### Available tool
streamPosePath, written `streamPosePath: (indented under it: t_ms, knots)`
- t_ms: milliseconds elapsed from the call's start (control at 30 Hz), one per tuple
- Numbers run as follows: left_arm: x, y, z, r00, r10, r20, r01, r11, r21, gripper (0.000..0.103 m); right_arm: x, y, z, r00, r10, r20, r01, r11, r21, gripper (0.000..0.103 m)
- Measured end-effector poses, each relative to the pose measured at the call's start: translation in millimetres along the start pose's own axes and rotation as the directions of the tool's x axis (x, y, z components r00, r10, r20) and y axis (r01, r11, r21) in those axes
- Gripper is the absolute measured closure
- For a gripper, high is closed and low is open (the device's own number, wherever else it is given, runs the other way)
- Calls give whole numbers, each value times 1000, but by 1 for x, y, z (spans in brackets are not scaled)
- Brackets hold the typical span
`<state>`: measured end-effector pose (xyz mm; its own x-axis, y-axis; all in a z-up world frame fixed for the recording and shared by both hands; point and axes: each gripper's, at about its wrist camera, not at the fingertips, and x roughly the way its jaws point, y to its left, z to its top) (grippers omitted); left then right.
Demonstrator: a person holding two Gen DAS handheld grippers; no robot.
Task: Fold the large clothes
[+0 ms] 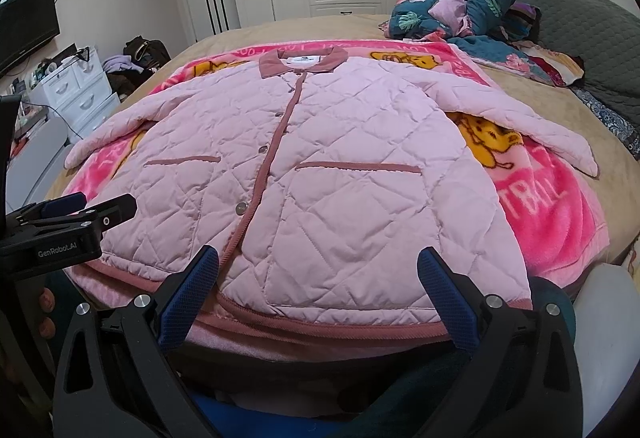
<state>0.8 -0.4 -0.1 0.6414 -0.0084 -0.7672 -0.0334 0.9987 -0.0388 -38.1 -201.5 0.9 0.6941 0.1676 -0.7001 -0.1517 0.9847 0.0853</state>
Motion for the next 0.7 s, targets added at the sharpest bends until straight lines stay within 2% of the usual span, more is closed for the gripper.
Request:
streamPosePath:
  t_ms: [433,700]
  knots:
    - [-1,4,3,1000,4,-1,-4,1000,7,8,3,-2,1,1000,3,-5,-3,1000,4,4]
    - [12,6,13,1000,-6,-12,6,1000,-2,8,15,-11,17,1000,-10,-15,10,1000,2,4]
